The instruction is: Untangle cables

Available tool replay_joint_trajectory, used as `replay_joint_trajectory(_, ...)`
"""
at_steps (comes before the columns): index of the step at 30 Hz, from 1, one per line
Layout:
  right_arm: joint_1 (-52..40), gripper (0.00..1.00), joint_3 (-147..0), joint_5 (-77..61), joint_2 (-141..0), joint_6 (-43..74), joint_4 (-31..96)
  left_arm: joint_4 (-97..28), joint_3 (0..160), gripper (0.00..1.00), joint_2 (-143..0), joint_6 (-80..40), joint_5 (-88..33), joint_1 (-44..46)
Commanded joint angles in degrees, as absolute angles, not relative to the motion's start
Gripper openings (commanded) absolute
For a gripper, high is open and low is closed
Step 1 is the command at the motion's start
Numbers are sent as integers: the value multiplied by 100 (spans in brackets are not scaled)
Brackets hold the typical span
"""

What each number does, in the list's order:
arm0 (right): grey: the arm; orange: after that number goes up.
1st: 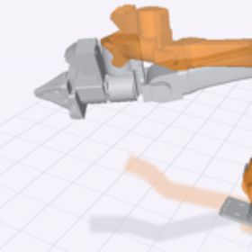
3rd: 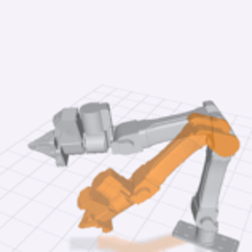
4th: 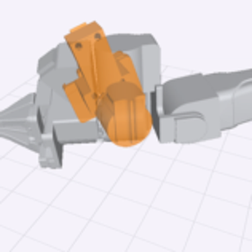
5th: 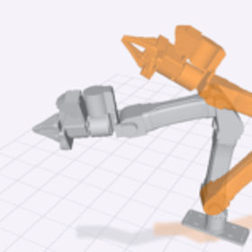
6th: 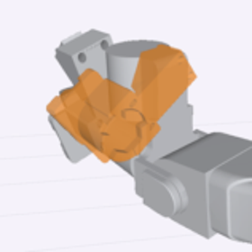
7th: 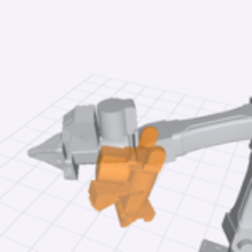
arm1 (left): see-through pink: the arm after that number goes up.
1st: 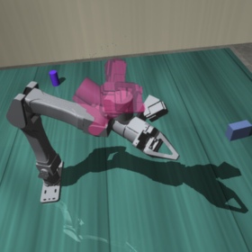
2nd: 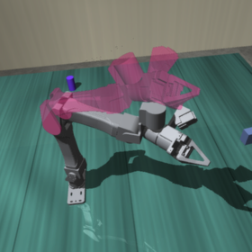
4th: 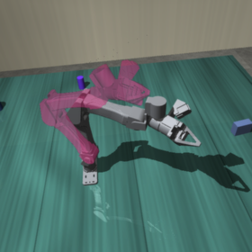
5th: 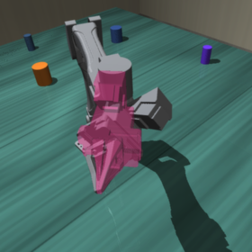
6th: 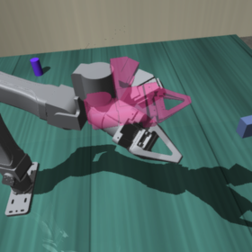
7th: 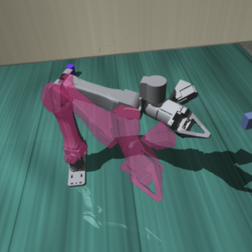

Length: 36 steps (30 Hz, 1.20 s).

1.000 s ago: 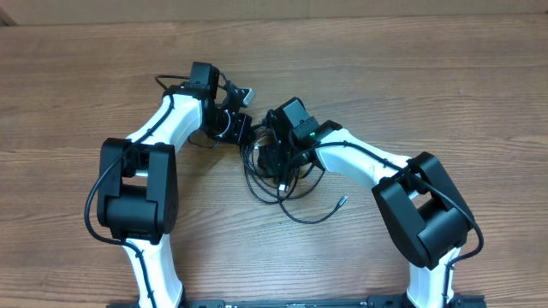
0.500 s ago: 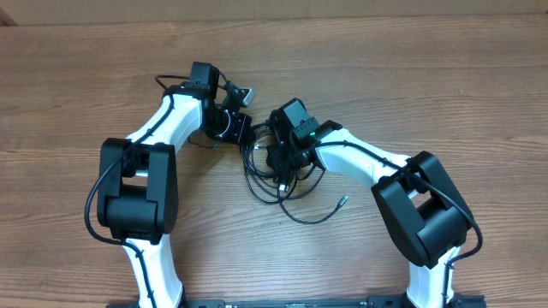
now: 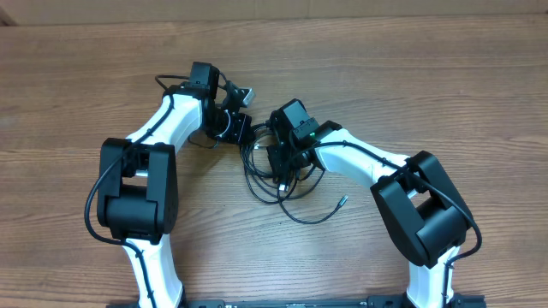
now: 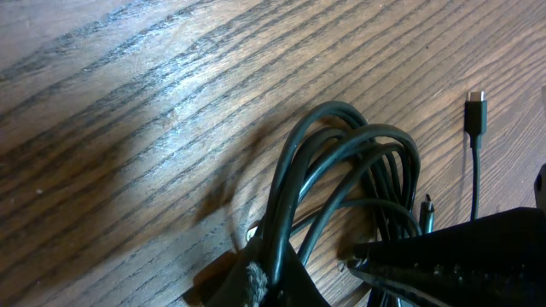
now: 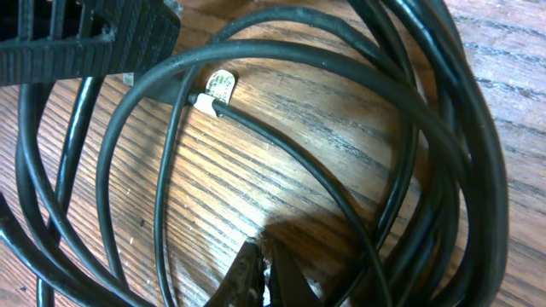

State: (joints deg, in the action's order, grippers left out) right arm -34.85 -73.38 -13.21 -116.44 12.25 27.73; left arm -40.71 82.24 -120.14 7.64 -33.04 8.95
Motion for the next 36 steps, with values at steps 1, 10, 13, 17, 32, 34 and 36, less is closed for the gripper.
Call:
replay_joint_trajectory(1,-3433,4,-7321,-1361,-11688,1262,2794,-4062,8298,5,-12084,768,-3459,869)
replay_joint_trajectory(10,-3341,4,-7695,-1354,-11168,1553,3417,-4058,8300,4,-12084,773,-3583,862)
replay_joint_trajectory(13,-3216,4,-7695,-1306,-11017,1708,3570,-4049,8300,4,-12084,790,-3677,864)
replay_joint_trajectory(17,-2945,4,-7695,-958,-10995,2246,3868,-4053,8300,4,-12084,862,-3710,862)
replay_joint_trajectory(32,-2980,36,-7688,-1813,-11089,246,3846,-4051,8300,5,-12084,862,-3710,864)
replay_joint_trajectory(34,-3138,37,-7688,-1243,-11155,242,3656,-4051,8300,5,-12084,862,-3710,864)
replay_joint_trajectory(36,-3277,37,-7688,-679,-11220,-8,3446,-4051,8300,5,-12084,860,-3712,864)
